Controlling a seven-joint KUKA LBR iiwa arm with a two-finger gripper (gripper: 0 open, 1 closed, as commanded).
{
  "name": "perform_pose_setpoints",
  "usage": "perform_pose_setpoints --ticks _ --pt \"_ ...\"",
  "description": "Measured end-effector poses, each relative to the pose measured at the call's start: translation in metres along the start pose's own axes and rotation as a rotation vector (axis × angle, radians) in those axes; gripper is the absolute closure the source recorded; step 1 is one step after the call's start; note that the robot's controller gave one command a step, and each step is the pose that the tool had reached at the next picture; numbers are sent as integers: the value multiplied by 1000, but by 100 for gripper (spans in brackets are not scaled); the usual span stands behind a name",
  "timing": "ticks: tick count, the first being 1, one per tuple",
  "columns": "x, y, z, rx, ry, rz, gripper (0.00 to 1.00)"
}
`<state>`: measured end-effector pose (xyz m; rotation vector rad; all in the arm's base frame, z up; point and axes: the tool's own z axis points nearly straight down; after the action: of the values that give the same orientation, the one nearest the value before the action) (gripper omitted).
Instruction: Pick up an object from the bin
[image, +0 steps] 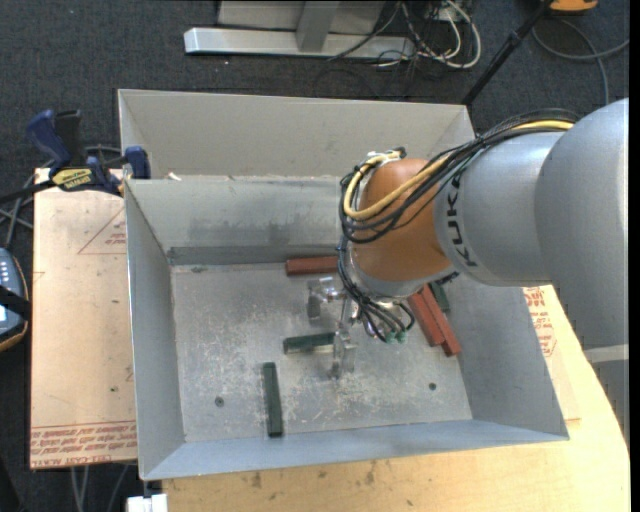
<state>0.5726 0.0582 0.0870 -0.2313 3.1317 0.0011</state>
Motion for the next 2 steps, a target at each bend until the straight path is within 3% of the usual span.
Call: perform_pose_setpoints --ticks 1,2 --pt "0 10 15 1 0 105 100" --pt "0 10 15 1 0 105 100"
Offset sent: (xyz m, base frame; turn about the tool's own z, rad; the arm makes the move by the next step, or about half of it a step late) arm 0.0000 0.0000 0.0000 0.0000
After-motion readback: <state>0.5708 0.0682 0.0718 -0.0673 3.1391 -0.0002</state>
